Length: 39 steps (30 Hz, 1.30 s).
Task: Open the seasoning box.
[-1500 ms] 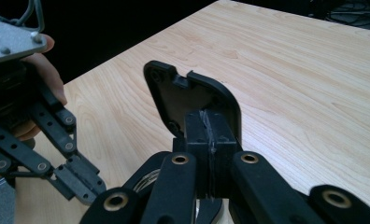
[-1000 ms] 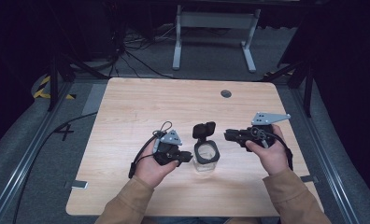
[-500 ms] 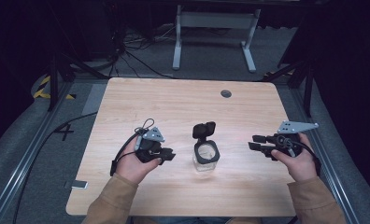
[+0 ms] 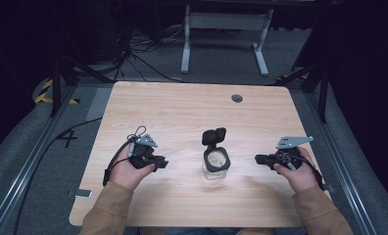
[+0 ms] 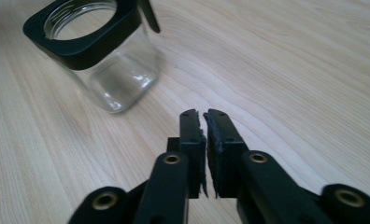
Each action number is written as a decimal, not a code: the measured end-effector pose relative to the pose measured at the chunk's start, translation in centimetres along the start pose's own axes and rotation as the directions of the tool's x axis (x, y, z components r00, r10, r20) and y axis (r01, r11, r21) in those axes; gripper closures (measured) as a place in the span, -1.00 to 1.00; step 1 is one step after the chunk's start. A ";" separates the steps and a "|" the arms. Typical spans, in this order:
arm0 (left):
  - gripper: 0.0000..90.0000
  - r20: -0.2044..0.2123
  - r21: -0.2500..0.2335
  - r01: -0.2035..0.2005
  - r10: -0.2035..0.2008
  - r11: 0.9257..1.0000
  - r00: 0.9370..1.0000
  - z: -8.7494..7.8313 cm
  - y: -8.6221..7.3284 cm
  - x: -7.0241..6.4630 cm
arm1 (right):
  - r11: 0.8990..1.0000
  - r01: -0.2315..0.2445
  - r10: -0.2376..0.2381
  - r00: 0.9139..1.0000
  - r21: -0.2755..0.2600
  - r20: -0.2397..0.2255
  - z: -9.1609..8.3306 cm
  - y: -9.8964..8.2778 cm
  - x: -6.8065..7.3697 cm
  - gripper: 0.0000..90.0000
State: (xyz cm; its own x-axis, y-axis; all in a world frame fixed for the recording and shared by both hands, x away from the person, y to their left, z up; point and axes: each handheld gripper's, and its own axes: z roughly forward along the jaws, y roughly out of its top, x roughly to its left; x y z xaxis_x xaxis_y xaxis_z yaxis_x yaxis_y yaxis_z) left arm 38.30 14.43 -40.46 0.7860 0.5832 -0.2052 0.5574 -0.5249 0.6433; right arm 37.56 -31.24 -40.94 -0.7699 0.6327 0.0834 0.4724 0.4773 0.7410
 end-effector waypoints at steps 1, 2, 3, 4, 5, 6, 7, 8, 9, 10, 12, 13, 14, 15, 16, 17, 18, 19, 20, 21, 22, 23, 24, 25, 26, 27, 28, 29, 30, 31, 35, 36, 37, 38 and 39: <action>0.66 -0.002 -0.001 0.002 -0.002 1.000 1.000 0.0 -0.1 0.1 | 1.000 0.007 -0.007 1.000 0.003 -0.011 0.4 0.1 0.2 0.96; 0.66 -0.004 -0.005 0.003 -0.003 1.000 1.000 -0.1 -0.1 0.2 | 1.000 0.018 -0.017 1.000 0.004 -0.023 0.9 0.2 0.5 0.97; 0.66 -0.003 -0.002 0.010 -0.010 1.000 1.000 -0.1 -0.1 0.2 | 1.000 0.024 -0.024 0.999 0.004 -0.036 1.5 0.4 0.8 0.98; 0.66 -0.004 0.000 0.006 -0.006 1.000 1.000 -0.1 -0.2 0.3 | 0.999 0.034 -0.033 0.998 0.004 -0.048 2.0 0.5 1.1 0.98; 0.66 -0.005 0.000 0.007 -0.007 1.000 1.000 -0.1 -0.2 0.3 | 0.999 0.046 -0.045 0.997 0.008 -0.061 2.4 0.7 1.4 0.98; 0.66 -0.004 -0.001 0.008 -0.008 1.000 1.000 -0.1 -0.2 0.3 | 0.998 0.059 -0.058 0.996 0.013 -0.070 2.9 0.9 1.7 0.98; 0.66 -0.005 -0.002 0.007 -0.007 1.000 1.000 -0.1 -0.2 0.3 | 0.997 0.069 -0.067 0.995 0.018 -0.075 3.4 1.0 2.0 0.98; 0.66 -0.004 -0.002 0.007 -0.007 1.000 1.000 -0.1 -0.2 0.3 | 0.997 0.080 -0.078 0.993 0.022 -0.088 3.9 1.2 2.3 0.99; 0.66 -0.004 -0.005 0.005 -0.005 1.000 1.000 -0.1 -0.2 0.3 | 0.996 0.090 -0.087 0.992 0.023 -0.094 4.2 1.3 2.5 0.99; 0.66 -0.003 -0.006 0.005 -0.005 1.000 1.000 -0.1 -0.2 0.3 | 0.995 0.098 -0.094 0.990 0.026 -0.102 4.5 1.4 2.7 0.99; 0.66 -0.005 -0.005 0.002 -0.003 1.000 1.000 -0.1 -0.2 0.3 | 0.993 0.116 -0.111 0.987 0.031 -0.119 5.1 1.7 3.2 0.99; 0.66 -0.004 -0.006 0.003 -0.003 1.000 1.000 -0.1 -0.2 0.3 | 0.992 0.124 -0.119 0.985 0.031 -0.122 5.2 1.7 3.4 0.99; 0.66 -0.004 -0.006 0.003 -0.003 1.000 1.000 -0.1 -0.2 0.3 | 0.991 0.131 -0.126 0.984 0.033 -0.127 5.3 1.8 3.6 0.99; 0.66 -0.005 -0.008 0.005 -0.005 1.000 1.000 -0.1 -0.2 0.2 | 0.991 0.131 -0.126 0.984 0.033 -0.127 5.3 1.8 3.6 0.99; 0.66 -0.005 -0.009 0.004 -0.004 1.000 1.000 -0.1 -0.1 0.2 | 0.989 0.146 -0.140 0.981 0.034 -0.131 5.4 2.0 3.8 0.99; 0.66 -0.006 -0.008 0.004 -0.004 1.000 1.000 -0.1 -0.1 0.2 | 0.989 0.141 -0.136 0.981 0.034 -0.137 5.4 2.0 3.9 0.99; 0.66 -0.006 -0.008 0.004 -0.004 1.000 1.000 -0.1 -0.1 0.2 | 0.989 0.141 -0.136 0.981 0.034 -0.137 5.4 2.0 3.9 0.99; 0.66 -0.006 -0.011 0.004 -0.004 1.000 1.000 -0.1 -0.1 0.2 | 0.989 0.143 -0.137 0.980 0.034 -0.147 5.5 2.0 4.1 0.99; 0.66 -0.006 -0.011 0.003 -0.004 1.000 1.000 -0.1 -0.1 0.2 | 0.988 0.151 -0.144 0.978 0.033 -0.151 5.5 2.0 4.2 0.99; 0.66 -0.007 -0.011 0.002 -0.002 1.000 1.000 -0.1 -0.1 0.2 | 0.987 0.155 -0.148 0.976 0.032 -0.158 5.6 2.1 4.4 0.99; 0.66 -0.007 -0.011 0.002 -0.002 1.000 1.000 -0.1 -0.1 0.2 | 0.987 0.155 -0.148 0.976 0.032 -0.158 5.6 2.1 4.4 0.99; 0.66 -0.008 -0.014 -0.001 0.001 1.000 1.000 -0.1 -0.1 0.2 | 0.987 0.160 -0.152 0.974 0.033 -0.171 5.7 2.1 4.7 0.99; 0.66 -0.009 -0.014 -0.002 0.002 1.000 1.000 -0.2 -0.1 0.2 | 0.987 0.160 -0.152 0.974 0.033 -0.171 5.7 2.1 4.7 0.99; 0.66 -0.009 -0.018 -0.001 0.001 1.000 1.000 -0.2 -0.1 0.2 | 0.986 0.164 -0.156 0.974 0.036 -0.162 5.6 2.2 4.8 0.99; 0.66 -0.006 -0.014 -0.003 0.002 1.000 1.000 -0.2 -0.1 0.2 | 0.985 0.166 -0.158 0.975 0.037 -0.157 5.4 2.2 4.6 0.99; 0.66 -0.006 -0.014 -0.003 0.003 1.000 1.000 -0.2 -0.1 0.2 | 0.986 0.163 -0.156 0.976 0.037 -0.151 5.1 2.1 4.5 0.98; 0.65 -0.006 -0.016 0.001 -0.001 1.000 1.000 -0.2 -0.1 0.2 | 0.987 0.157 -0.151 0.980 0.036 -0.131 4.6 2.0 4.1 0.95; 0.65 -0.006 -0.015 0.001 -0.001 1.000 1.000 -0.2 -0.2 0.2 | 0.990 0.139 -0.134 0.984 0.035 -0.117 4.1 1.8 3.7 0.92; 0.65 -0.006 -0.009 -0.003 0.003 1.000 1.000 -0.3 -0.2 0.3 | 0.993 0.115 -0.112 0.988 0.030 -0.103 3.6 1.5 3.2 0.88; 0.64 -0.007 -0.012 0.003 -0.003 1.000 1.000 -0.3 -0.2 0.3 | 0.995 0.094 -0.091 0.992 0.027 -0.086 3.0 1.2 2.6 0.85; 0.64 -0.024 0.005 0.002 -0.001 1.000 1.000 -0.4 -0.4 0.7 | 0.999 0.044 -0.043 0.998 0.026 -0.037 1.3 0.2 1.1 0.74; 0.63 -0.026 0.007 0.000 0.001 1.000 1.000 -0.5 -0.5 0.8 | 1.000 0.022 -0.022 1.000 0.022 -0.013 0.6 -0.3 0.6 0.69; 0.62 -0.026 0.013 -0.004 0.004 1.000 1.000 -0.5 -0.6 1.0 | 1.000 0.005 -0.005 1.000 0.020 0.000 0.1 -0.7 0.1 0.63; 0.60 -0.026 0.019 0.005 -0.004 1.000 1.000 -0.5 -0.8 1.1 | 1.000 -0.018 0.017 1.000 0.023 0.008 -0.4 -1.1 -0.4 0.52; 0.57 -0.029 0.030 0.009 -0.008 1.000 1.000 -0.4 -1.0 1.3 | 0.999 -0.040 0.040 0.999 0.030 0.013 -0.7 -1.5 -0.9 0.44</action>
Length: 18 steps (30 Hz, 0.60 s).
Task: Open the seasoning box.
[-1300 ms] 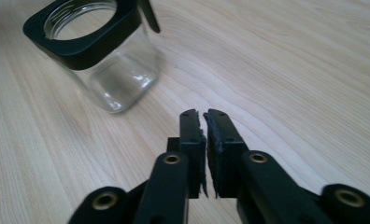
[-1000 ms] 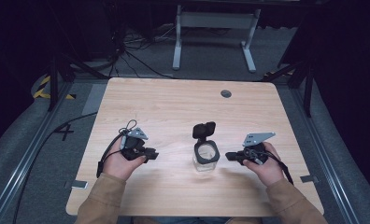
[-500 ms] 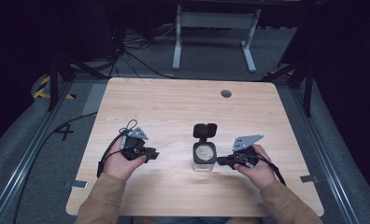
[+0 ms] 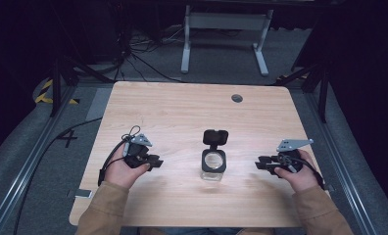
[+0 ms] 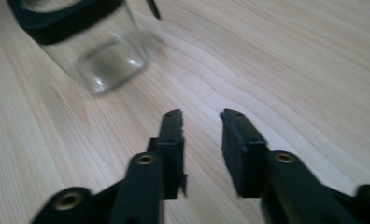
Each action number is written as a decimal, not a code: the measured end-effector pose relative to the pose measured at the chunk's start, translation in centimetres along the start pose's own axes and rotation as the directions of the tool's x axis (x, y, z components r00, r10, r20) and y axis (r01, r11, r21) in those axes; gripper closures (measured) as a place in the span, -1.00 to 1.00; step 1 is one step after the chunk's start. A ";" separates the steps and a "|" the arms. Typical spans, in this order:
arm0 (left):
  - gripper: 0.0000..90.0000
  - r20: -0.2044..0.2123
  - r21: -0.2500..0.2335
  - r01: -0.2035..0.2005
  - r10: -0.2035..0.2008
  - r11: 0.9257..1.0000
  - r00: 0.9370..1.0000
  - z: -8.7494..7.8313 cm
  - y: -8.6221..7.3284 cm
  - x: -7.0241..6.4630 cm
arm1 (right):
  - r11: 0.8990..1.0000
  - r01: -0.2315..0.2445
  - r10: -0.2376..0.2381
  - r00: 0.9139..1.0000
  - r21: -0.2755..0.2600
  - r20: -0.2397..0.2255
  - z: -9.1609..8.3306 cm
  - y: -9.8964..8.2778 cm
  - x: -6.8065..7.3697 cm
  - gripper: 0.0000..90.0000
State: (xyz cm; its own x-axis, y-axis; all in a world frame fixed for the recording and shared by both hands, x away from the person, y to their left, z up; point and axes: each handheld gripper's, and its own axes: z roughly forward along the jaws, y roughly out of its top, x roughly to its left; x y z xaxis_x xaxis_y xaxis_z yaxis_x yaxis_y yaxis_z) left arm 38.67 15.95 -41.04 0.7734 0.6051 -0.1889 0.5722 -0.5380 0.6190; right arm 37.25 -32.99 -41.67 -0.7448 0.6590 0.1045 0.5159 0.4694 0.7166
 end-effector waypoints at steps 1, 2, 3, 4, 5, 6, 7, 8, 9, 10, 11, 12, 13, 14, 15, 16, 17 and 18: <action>0.54 -0.008 0.005 -0.003 0.003 1.000 1.000 0.0 -0.1 0.2 | 1.000 -0.018 0.017 1.000 0.007 0.020 -0.4 -0.5 -0.7 0.33; 0.52 -0.016 0.017 0.006 -0.006 1.000 1.000 0.1 -0.4 0.4 | 0.999 -0.030 0.029 0.999 0.016 0.032 -0.6 -0.8 -1.2 0.22; 0.49 -0.037 0.027 0.007 -0.006 1.000 0.999 0.2 -0.6 0.9 | 0.999 -0.044 0.042 0.998 0.030 0.044 -0.7 -1.3 -1.7 0.16; 0.47 -0.059 0.046 0.020 -0.017 0.999 0.998 0.3 -1.0 1.3 | 0.998 -0.054 0.051 0.996 0.042 0.070 -1.0 -1.8 -2.4 0.15; 0.45 -0.080 0.055 0.027 -0.023 0.998 0.997 0.4 -1.3 1.6 | 0.997 -0.069 0.065 0.993 0.042 0.097 -1.3 -2.4 -3.0 0.10; 0.44 -0.092 0.071 0.036 -0.030 0.997 0.995 0.5 -1.6 1.9 | 0.995 -0.082 0.075 0.990 0.049 0.119 -1.4 -2.8 -3.5 0.06; 0.42 -0.111 0.084 0.040 -0.031 0.996 0.993 0.6 -1.9 2.1 | 0.993 -0.095 0.086 0.987 0.065 0.134 -1.5 -3.1 -3.9 0.04; 0.40 -0.118 0.099 0.039 -0.027 0.994 0.993 0.6 -2.1 2.4 | 0.991 -0.104 0.092 0.985 0.082 0.148 -1.6 -3.4 -4.2 0.02; 0.38 -0.114 0.097 0.050 -0.039 0.994 0.993 0.6 -2.3 2.5 | 0.987 -0.127 0.110 0.982 0.103 0.151 -1.5 -3.8 -4.4 -0.02; 0.36 -0.109 0.090 0.055 -0.045 0.994 0.993 0.7 -2.4 2.7 | 0.985 -0.134 0.117 0.981 0.110 0.154 -1.5 -4.0 -4.6 -0.03; 0.33 -0.100 0.089 0.048 -0.039 0.995 0.994 0.7 -2.4 2.8 | 0.984 -0.140 0.121 0.980 0.113 0.159 -1.5 -4.2 -4.6 -0.04; 0.31 -0.096 0.076 0.052 -0.045 0.996 0.994 0.8 -2.5 2.9 | 0.984 -0.138 0.120 0.980 0.108 0.161 -1.4 -4.3 -4.7 -0.06; 0.27 -0.091 0.066 0.046 -0.040 0.997 0.995 0.9 -2.5 3.0 | 0.983 -0.146 0.128 0.979 0.110 0.160 -1.3 -4.3 -4.6 -0.09; 0.23 -0.086 0.056 0.041 -0.037 0.998 0.996 1.1 -2.6 3.1 | 0.985 -0.138 0.120 0.979 0.106 0.163 -1.1 -4.3 -4.6 -0.09; 0.18 -0.080 0.055 0.041 -0.037 0.998 0.996 1.1 -2.6 3.1 | 0.984 -0.142 0.124 0.978 0.105 0.168 -1.0 -4.3 -4.5 -0.11; 0.11 -0.080 0.055 0.041 -0.037 0.998 0.996 1.1 -2.6 3.1 | 0.984 -0.142 0.124 0.978 0.105 0.168 -1.0 -4.3 -4.5 -0.11; 0.11 -0.081 0.054 0.043 -0.039 0.998 0.996 1.1 -2.5 3.2 | 0.986 -0.135 0.117 0.977 0.096 0.177 -0.8 -4.4 -4.5 -0.14; 0.08 -0.086 0.040 0.044 -0.040 0.998 0.995 1.2 -2.6 3.3 | 0.987 -0.132 0.113 0.977 0.096 0.182 -0.7 -4.3 -4.4 -0.14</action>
